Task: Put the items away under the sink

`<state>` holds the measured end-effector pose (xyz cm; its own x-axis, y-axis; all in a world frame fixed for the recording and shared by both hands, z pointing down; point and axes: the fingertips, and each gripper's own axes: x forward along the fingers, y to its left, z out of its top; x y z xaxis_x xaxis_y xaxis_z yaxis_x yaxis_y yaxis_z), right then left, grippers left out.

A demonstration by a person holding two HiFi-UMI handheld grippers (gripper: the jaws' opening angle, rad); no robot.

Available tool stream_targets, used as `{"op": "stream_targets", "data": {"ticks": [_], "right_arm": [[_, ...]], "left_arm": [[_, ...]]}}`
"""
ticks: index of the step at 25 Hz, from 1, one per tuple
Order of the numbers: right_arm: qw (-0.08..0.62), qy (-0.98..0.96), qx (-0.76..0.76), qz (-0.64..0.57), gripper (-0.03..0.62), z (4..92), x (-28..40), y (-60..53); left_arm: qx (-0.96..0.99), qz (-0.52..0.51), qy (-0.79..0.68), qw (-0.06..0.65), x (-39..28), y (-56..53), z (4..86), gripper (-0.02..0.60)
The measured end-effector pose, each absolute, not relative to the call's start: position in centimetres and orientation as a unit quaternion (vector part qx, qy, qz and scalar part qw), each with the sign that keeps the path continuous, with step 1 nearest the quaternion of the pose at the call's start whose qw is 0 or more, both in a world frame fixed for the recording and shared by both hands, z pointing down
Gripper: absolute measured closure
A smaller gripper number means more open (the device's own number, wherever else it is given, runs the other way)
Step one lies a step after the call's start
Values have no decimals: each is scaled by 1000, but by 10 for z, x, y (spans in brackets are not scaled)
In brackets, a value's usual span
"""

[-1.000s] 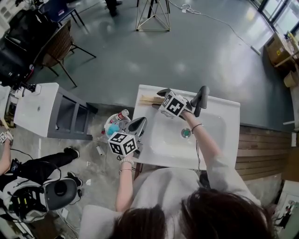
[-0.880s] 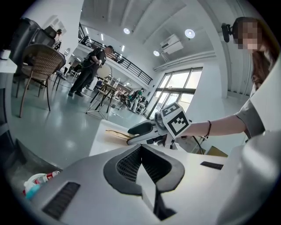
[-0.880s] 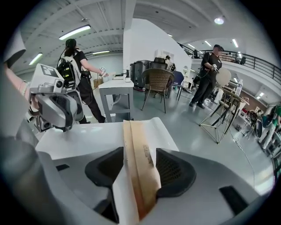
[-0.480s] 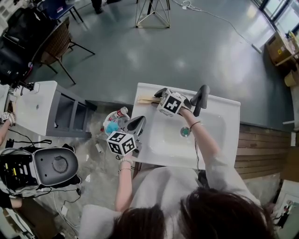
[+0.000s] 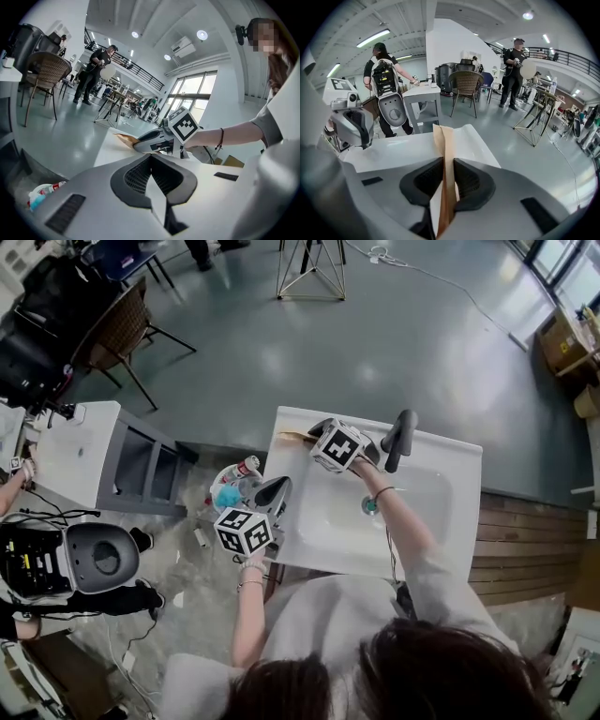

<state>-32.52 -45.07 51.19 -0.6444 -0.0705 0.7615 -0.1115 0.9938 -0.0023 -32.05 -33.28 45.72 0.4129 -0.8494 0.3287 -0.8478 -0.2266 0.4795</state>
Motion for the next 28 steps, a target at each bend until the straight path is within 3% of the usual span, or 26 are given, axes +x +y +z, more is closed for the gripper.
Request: {"op": "stream_targets", "data": {"ticks": [28], "right_arm": [[285,-953,67,77,537,447,-296,-396]], "left_arm": [[775,4,-579,254,-283,-299,421,584]]}}
